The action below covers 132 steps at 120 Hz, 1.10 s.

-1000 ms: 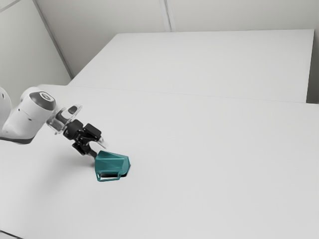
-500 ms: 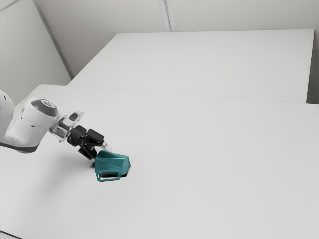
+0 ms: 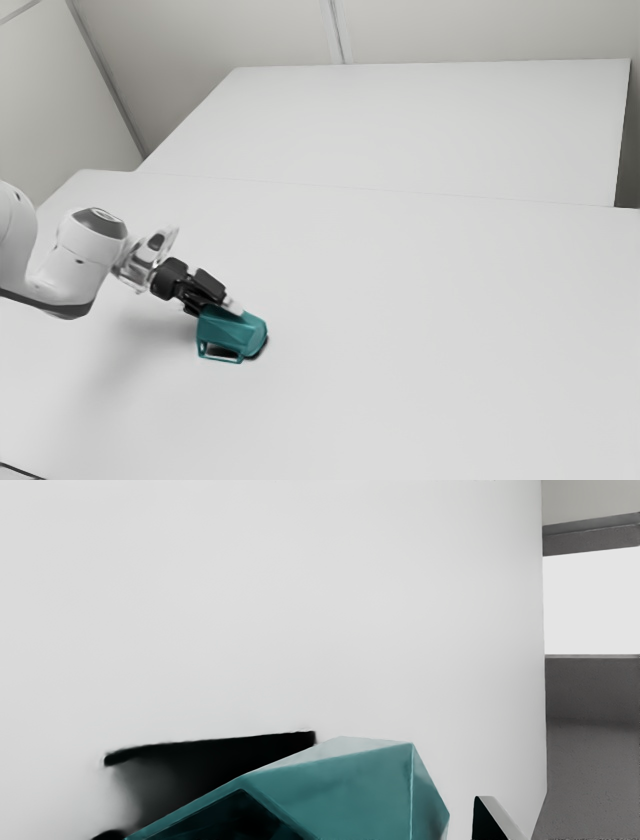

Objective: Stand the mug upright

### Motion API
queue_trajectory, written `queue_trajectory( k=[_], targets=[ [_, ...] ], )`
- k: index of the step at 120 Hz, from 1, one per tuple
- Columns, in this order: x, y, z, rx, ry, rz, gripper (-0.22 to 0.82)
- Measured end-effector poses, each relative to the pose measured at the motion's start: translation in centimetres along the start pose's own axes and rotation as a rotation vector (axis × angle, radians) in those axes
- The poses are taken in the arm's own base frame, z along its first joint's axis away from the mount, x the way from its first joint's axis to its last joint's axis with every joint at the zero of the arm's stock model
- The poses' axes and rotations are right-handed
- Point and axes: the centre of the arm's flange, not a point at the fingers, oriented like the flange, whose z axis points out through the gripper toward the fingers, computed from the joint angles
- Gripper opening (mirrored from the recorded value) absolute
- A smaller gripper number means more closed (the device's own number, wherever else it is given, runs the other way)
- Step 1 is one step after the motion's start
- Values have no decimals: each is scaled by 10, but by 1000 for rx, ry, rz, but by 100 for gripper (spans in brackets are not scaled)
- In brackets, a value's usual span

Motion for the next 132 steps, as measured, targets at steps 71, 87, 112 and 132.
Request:
queue_trajectory(
  k=[71,87,112,132],
  targets=[
    [21,43,1,9,10,174,-17],
    [26,73,1,42,-16,241,-17],
    [26,96,-8,176,-116,288,-18],
    [30,117,-13,299,-194,310,-18]
  ],
)
